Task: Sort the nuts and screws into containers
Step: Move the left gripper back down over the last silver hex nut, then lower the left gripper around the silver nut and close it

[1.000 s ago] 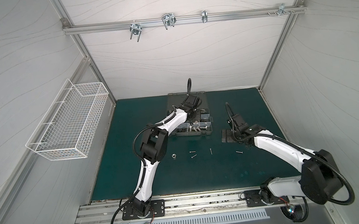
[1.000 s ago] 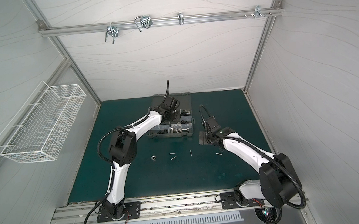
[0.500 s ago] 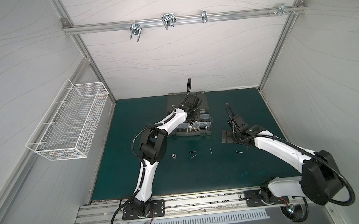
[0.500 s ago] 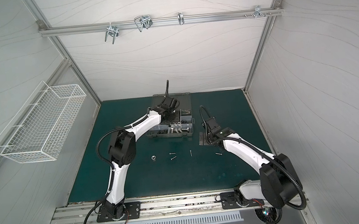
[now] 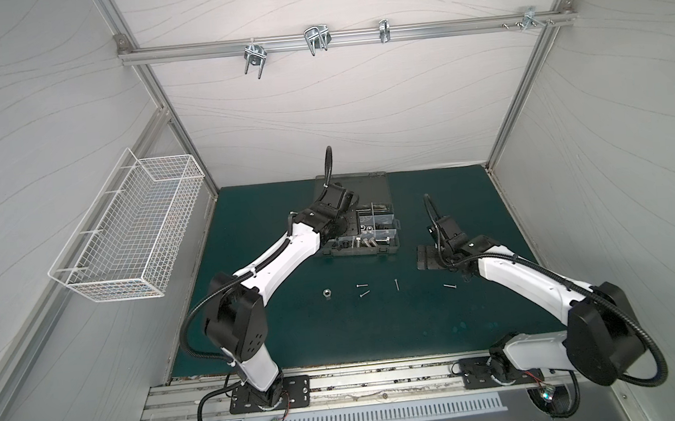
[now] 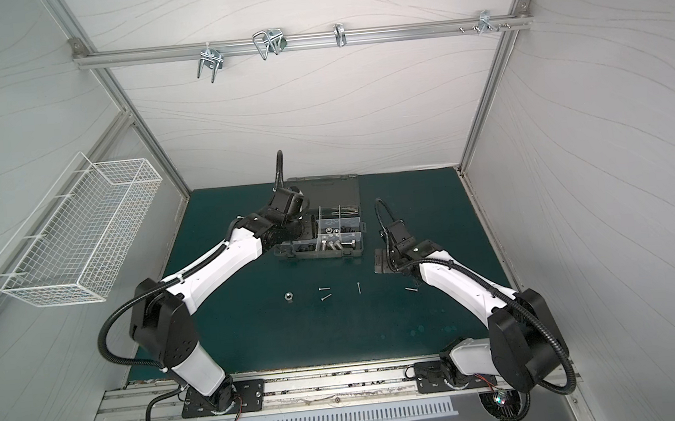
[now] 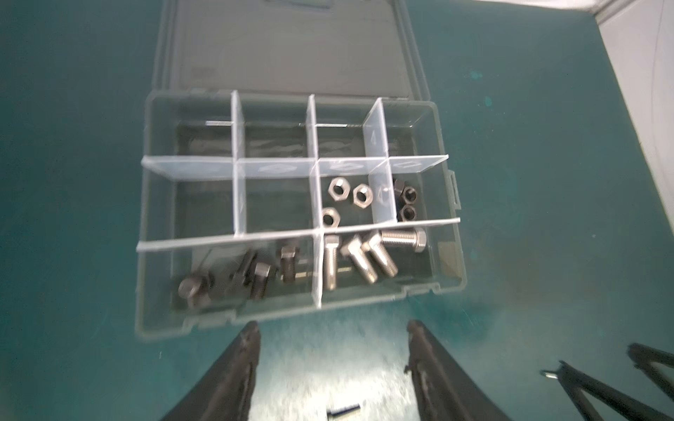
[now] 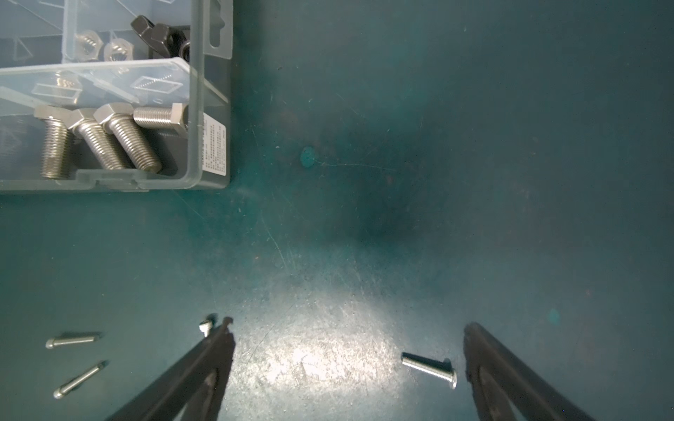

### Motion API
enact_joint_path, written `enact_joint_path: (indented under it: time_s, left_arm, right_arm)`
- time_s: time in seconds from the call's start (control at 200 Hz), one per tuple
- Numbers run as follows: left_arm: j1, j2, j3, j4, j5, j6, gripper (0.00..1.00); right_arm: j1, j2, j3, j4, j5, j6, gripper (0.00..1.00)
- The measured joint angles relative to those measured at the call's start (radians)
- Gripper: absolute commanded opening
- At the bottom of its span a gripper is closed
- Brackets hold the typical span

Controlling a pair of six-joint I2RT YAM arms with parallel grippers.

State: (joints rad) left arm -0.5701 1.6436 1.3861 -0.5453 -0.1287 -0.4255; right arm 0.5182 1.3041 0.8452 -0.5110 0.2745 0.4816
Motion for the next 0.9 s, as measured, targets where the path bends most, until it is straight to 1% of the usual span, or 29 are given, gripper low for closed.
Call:
enact_joint_path:
  time_s: [0.145,0.165,0.21,0.355,0.505,0.67,0.9]
  left_arm:
    - [0.001,-0.096,-0.105,-0.039,-0.029,-0.021,0.79]
    - [0.001,-0.109,-0.119,-0.046,-0.031,-0.023,0.83]
    - [0.002,-0.137,-0.153,-0.055,-0.033,-0.03,0.86]
    - [0.005,-0.217,-0.261,-0.08,-0.033,-0.056,0.88]
    - [0.006,-0.247,-0.365,-0.093,-0.027,-0.09,0.87]
    - [0.006,-0.266,-0.468,-0.098,-0.008,-0.129,0.81]
    - [0.008,-0.254,-0.522,-0.076,0.032,-0.148,0.66]
  right_arm:
    - [0.0,0.0,0.0,0.0,-0.003,-0.002,0.99]
    - [0.0,0.0,0.0,0.0,-0.003,-0.002,0.99]
    - [0.0,0.0,0.0,0.0,-0.003,-0.002,0.99]
    - [0.0,0.0,0.0,0.0,-0.008,-0.002,0.99]
    - [0.0,0.002,0.0,0.0,-0.021,-0.002,0.99]
    - [0.0,0.009,0.0,0.001,-0.031,-0.002,0.99]
    - [0.0,0.016,0.001,0.001,-0.04,-0.002,0.99]
